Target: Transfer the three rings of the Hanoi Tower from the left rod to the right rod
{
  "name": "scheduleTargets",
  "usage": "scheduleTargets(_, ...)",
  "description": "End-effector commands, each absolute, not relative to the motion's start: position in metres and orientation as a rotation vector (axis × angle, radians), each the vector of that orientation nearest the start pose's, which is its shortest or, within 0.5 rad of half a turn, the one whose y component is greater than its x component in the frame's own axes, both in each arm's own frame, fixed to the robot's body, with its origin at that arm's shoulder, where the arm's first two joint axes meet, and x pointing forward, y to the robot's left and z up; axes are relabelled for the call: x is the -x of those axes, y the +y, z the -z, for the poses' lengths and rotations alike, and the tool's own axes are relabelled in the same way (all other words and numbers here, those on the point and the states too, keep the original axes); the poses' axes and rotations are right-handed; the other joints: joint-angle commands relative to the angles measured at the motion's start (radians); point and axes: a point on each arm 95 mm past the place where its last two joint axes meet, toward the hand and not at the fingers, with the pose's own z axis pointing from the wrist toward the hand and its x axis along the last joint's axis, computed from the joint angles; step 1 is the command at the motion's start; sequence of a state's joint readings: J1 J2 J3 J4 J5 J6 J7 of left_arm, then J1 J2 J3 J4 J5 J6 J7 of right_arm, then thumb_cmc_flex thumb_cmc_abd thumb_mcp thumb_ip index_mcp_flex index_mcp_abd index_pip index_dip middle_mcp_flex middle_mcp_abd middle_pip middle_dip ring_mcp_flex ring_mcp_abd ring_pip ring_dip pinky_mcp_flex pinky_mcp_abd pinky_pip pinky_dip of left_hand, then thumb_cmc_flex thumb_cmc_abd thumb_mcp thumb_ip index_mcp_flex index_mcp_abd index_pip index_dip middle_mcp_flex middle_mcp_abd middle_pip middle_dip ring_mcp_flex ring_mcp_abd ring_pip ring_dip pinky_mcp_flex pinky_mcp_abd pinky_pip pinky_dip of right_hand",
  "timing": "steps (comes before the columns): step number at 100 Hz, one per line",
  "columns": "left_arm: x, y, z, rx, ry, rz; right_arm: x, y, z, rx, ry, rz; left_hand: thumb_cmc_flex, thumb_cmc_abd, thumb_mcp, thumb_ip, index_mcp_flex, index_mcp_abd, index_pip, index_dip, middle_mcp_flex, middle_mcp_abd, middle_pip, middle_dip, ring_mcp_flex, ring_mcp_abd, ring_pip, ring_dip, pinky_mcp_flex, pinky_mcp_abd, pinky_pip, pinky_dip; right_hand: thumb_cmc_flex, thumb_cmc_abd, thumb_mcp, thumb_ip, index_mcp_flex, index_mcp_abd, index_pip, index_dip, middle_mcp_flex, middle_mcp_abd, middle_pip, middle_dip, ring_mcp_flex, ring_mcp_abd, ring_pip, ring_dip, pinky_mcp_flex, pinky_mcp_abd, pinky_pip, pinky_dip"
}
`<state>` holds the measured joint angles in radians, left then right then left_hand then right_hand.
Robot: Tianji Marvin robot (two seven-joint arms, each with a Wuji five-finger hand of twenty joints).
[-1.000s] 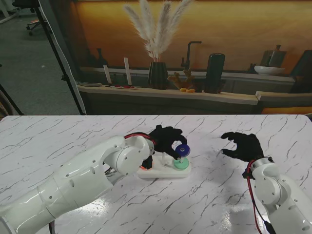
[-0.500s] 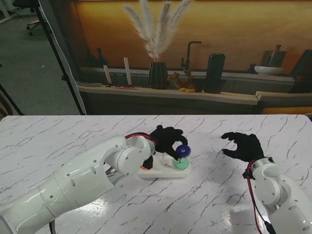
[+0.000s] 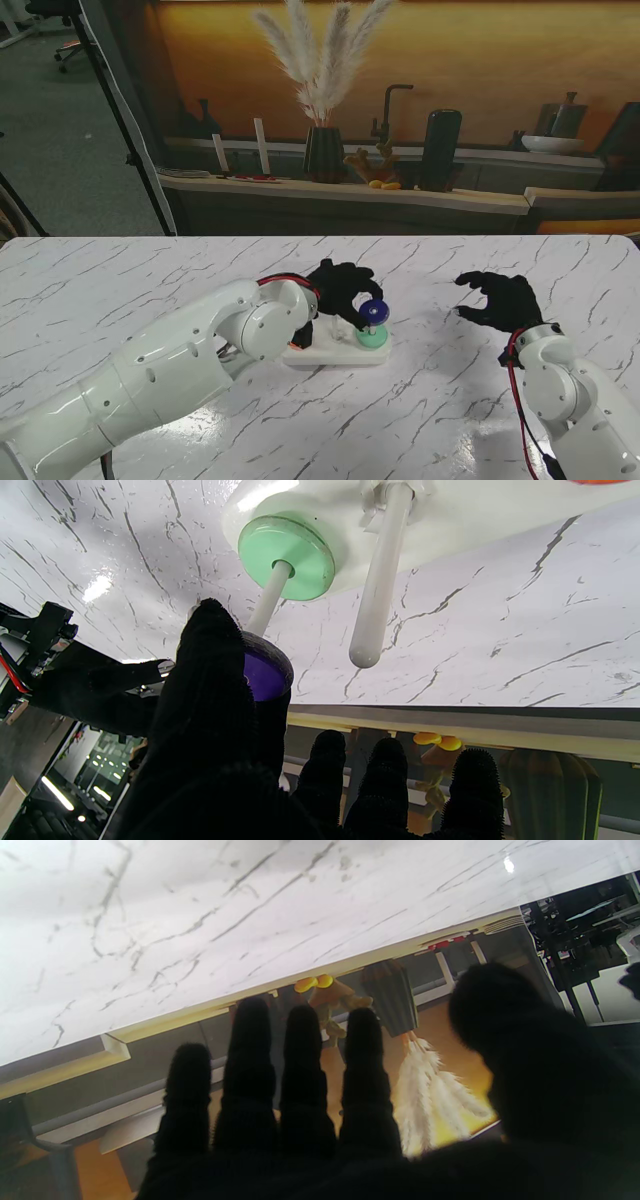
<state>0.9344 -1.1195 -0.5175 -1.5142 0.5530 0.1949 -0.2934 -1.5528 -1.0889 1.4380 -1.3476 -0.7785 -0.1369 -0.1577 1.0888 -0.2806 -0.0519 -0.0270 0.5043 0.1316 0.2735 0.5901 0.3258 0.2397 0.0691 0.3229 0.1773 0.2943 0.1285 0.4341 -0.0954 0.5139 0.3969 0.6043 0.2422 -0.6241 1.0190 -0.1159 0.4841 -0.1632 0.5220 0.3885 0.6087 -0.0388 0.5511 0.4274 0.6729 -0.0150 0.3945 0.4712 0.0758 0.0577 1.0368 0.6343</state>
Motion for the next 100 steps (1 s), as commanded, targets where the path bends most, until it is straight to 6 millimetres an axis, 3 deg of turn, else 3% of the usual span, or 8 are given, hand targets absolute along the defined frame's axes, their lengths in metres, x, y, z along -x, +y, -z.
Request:
scheduleTargets(1, -0.442, -0.179, 0.276, 1.225, 2.063, 1.528, -0.416, -0.123, 0.354, -1.459, 1.158, -1.479, 0.053, 0.072, 0.038, 0.002, 0.081, -0.075, 0.085, 0.038, 0.022, -0.001, -0.002, 0.009, 0.021, 0.002, -0.01, 0.006, -0.009, 0.002, -0.001, -0.003, 0.004, 0.01, 0.014, 0.042, -0.008, -0.013, 0.014, 0.01, -0.002, -0.001, 0.008, -0.002, -0.02, 0.002, 0.014, -0.008, -0.006, 0.311, 0.019, -0.008)
scheduleTargets(17, -0.442, -0.178, 0.278, 1.228, 2.067, 1.518, -0.416, -0.124, 0.355, -1.459, 1.158, -1.479, 0.049, 0.075, 0.037, 0.002, 0.078, -0.072, 0.083, 0.036, 0.021, -0.001, -0.002, 0.009, 0.019, 0.0, -0.011, 0.006, -0.009, 0.001, -0.001, -0.003, 0.005, 0.01, 0.014, 0.042, -0.009, -0.013, 0.014, 0.01, -0.001, 0.0, 0.009, -0.002, -0.021, 0.002, 0.014, -0.008, -0.006, 0.311, 0.019, -0.008)
scheduleTargets(32, -0.443, -0.178, 0.28, 1.234, 2.074, 1.507, -0.416, -0.124, 0.354, -1.458, 1.158, -1.477, 0.007, 0.096, 0.035, 0.014, 0.058, -0.029, 0.026, -0.013, -0.003, -0.003, -0.011, 0.005, 0.018, 0.002, -0.011, 0.006, -0.01, 0.002, 0.0, -0.002, 0.005, 0.011, 0.014, 0.042, -0.007, -0.013, 0.015, 0.01, -0.002, 0.0, 0.009, -0.002, -0.02, 0.002, 0.014, -0.008, -0.006, 0.31, 0.019, -0.008)
scheduleTargets(40, -0.443, -0.177, 0.281, 1.234, 2.08, 1.502, -0.416, -0.124, 0.354, -1.459, 1.157, -1.476, -0.018, 0.05, 0.043, 0.031, 0.012, 0.005, -0.045, -0.087, -0.009, 0.005, -0.012, 0.003, 0.016, 0.003, -0.011, 0.006, -0.011, 0.003, 0.001, -0.002, 0.005, 0.01, 0.014, 0.042, -0.007, -0.014, 0.015, 0.01, -0.002, -0.001, 0.009, -0.002, -0.021, 0.001, 0.014, -0.008, -0.007, 0.311, 0.019, -0.008)
scheduleTargets(62, -0.442, -0.175, 0.29, 1.264, 2.09, 1.497, -0.417, -0.125, 0.354, -1.456, 1.155, -1.472, -0.017, -0.035, 0.056, 0.055, -0.096, 0.06, -0.127, -0.134, -0.046, 0.029, -0.024, -0.001, 0.015, 0.009, -0.009, 0.007, -0.008, 0.009, 0.009, 0.001, 0.005, 0.011, 0.013, 0.042, -0.007, -0.015, 0.015, 0.01, -0.001, -0.001, 0.009, -0.002, -0.02, 0.002, 0.014, -0.008, -0.006, 0.31, 0.019, -0.009)
scheduleTargets(66, -0.442, -0.175, 0.292, 1.269, 2.09, 1.497, -0.417, -0.126, 0.354, -1.454, 1.155, -1.471, -0.03, -0.057, 0.076, 0.072, -0.114, 0.073, -0.15, -0.147, -0.063, 0.035, -0.026, -0.002, 0.011, 0.012, -0.008, 0.007, -0.01, 0.01, 0.014, 0.002, 0.004, 0.01, 0.013, 0.042, -0.007, -0.014, 0.015, 0.01, 0.0, -0.001, 0.01, -0.002, -0.02, 0.002, 0.014, -0.008, -0.006, 0.311, 0.019, -0.008)
scheduleTargets(83, -0.441, -0.174, 0.295, 1.283, 2.102, 1.494, -0.417, -0.126, 0.353, -1.453, 1.153, -1.472, -0.048, -0.086, 0.088, 0.075, -0.186, 0.118, -0.189, -0.164, -0.135, 0.057, -0.046, -0.01, -0.019, 0.011, -0.022, -0.001, -0.016, 0.01, 0.012, -0.001, 0.004, 0.011, 0.013, 0.042, -0.006, -0.015, 0.016, 0.01, -0.001, -0.001, 0.01, -0.002, -0.019, 0.001, 0.015, -0.008, -0.006, 0.31, 0.019, -0.009)
scheduleTargets(100, -0.44, -0.168, 0.292, 1.29, 2.076, 1.513, -0.418, -0.125, 0.353, -1.453, 1.153, -1.474, -0.063, -0.081, 0.101, 0.075, -0.19, 0.119, -0.194, -0.17, -0.156, 0.058, -0.046, -0.012, -0.029, 0.012, -0.023, -0.003, -0.017, 0.009, 0.012, -0.002, 0.005, 0.012, 0.013, 0.042, -0.005, -0.013, 0.016, 0.01, -0.001, 0.0, 0.009, -0.002, -0.02, 0.002, 0.015, -0.008, -0.006, 0.31, 0.019, -0.009)
